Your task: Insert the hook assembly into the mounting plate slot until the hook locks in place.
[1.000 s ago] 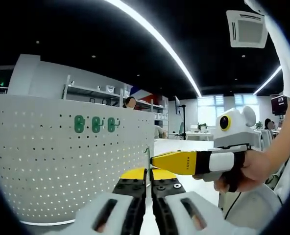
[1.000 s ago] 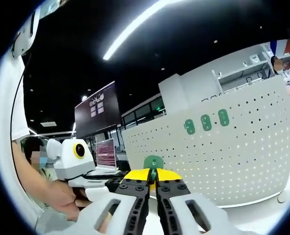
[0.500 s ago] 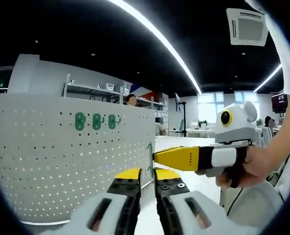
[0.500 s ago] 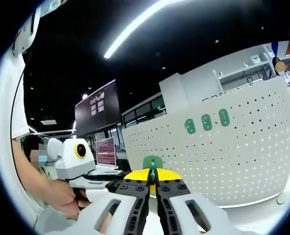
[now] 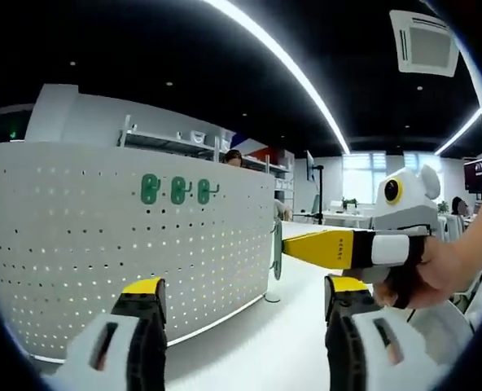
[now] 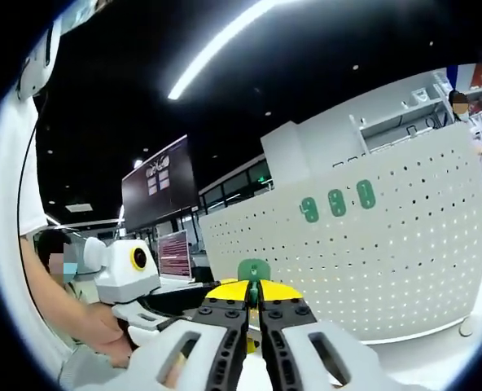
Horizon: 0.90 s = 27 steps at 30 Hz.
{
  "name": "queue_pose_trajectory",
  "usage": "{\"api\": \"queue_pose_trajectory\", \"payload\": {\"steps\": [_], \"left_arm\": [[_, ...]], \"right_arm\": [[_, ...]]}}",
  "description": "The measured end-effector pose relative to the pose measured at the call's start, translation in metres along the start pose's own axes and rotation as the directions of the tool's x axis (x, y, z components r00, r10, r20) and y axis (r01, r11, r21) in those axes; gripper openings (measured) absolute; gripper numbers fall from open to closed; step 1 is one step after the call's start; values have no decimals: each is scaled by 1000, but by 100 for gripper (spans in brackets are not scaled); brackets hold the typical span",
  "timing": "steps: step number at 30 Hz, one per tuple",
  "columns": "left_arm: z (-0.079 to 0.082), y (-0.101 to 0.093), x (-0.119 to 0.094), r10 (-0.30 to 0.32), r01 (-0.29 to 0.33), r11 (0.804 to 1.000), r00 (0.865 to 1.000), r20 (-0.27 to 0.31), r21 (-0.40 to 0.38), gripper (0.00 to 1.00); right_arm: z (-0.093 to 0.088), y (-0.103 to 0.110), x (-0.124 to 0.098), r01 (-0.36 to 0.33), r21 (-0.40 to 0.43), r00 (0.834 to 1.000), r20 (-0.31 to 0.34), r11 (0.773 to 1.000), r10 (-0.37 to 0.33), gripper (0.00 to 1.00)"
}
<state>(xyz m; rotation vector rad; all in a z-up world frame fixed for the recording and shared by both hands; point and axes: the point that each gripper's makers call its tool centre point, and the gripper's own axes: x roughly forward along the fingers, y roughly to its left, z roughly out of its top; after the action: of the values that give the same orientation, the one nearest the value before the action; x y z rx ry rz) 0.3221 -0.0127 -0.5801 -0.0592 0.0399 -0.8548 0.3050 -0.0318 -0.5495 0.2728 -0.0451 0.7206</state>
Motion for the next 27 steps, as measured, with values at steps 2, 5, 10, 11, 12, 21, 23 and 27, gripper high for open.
{"api": "queue_pose_trajectory", "payload": {"steps": [2,5,10,11,12,21,23,27], "left_arm": [[-1,-1,0,0,0,1000,1000,-7,16,82],[-1,-2,0,-4,4,1000,1000,-8,15,81],[-1,0,0,1,-1,1000,1000,-8,9,81],[-1,0,0,3,-3,1000,1000,-9,10,81],[-1,0,0,4,-4,1000,1000,-10,11,80],[0,0,-2,7,-7,1000,1000,-10,8,81],[0,1,-2,9,-9,1000,1000,-11,10,81],[-1,4,-3,15,-15,1000,1000,-13,11,81]], "right_arm": [[0,0,0,1,-18,1000,-8,1000,-1,1],[0,-1,1,4,-26,1000,-11,1000,-4,1],[-2,-9,-1,59,-231,996,-57,971,-74,1],[-1,-8,0,58,-216,996,-51,975,-71,1],[0,-9,0,58,-217,996,-47,974,-70,1],[-2,-17,-1,87,-228,993,-61,970,-103,2],[0,-19,-1,93,-227,992,-58,969,-109,2],[5,-30,0,121,-180,990,-46,976,-131,2]]}}
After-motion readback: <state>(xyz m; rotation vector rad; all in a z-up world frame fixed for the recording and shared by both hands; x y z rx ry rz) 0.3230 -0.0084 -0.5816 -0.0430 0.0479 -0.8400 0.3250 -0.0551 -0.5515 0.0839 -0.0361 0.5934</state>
